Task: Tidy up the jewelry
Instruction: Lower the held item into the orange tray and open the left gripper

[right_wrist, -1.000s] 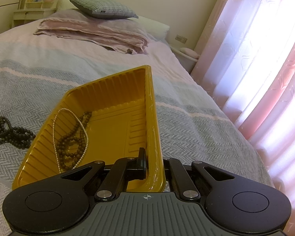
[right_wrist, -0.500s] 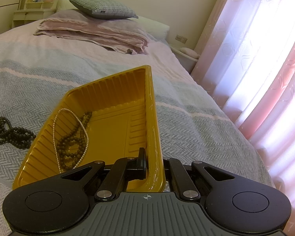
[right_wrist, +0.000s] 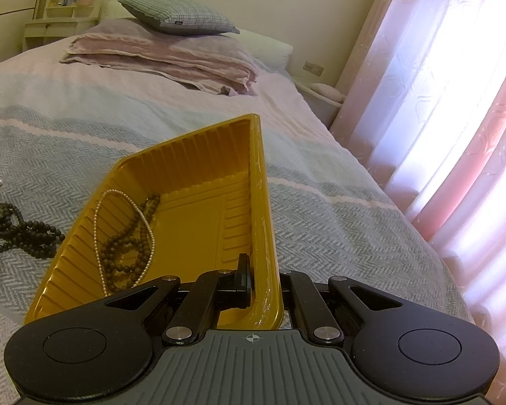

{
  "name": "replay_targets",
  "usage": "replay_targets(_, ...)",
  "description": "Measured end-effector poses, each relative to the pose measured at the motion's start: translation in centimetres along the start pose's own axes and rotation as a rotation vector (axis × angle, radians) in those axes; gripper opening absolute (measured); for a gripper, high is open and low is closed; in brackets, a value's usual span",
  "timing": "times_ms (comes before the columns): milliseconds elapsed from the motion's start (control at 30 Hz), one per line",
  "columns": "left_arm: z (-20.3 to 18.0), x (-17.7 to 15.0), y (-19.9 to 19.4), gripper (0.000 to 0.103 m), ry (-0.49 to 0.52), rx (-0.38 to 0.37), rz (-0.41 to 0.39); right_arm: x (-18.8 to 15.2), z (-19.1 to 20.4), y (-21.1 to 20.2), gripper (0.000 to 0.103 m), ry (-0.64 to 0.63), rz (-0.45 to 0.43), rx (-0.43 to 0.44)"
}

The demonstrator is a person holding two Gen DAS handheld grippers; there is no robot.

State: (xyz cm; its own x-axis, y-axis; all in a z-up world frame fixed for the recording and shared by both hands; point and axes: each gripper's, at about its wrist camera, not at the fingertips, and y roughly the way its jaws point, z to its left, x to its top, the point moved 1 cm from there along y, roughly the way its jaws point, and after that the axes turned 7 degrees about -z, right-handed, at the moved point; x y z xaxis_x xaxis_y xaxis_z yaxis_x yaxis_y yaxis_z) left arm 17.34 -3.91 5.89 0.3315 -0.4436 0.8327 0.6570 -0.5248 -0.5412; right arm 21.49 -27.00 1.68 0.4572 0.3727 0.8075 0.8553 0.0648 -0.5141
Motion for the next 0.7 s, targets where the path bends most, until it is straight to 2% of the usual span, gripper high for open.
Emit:
replay_targets(200,-2.9,2.1,5.6,0.005,-0.001,-0.075,0.005,0.0,0.0,0.0,0.004,0.003,-0.002,0.002)
replay_targets(367,-4.4,2.7,9.0,0.005,-0.019,-0.109,0.027,0.0,0.0,0.0,0.004,0.0,-0.002,0.002)
replay_targets(700,-5.4,2.8,10.8,0.005,-0.013,-0.136,0.042,0.0,0.1,-0.1,0.004,-0.005,-0.005,0.005)
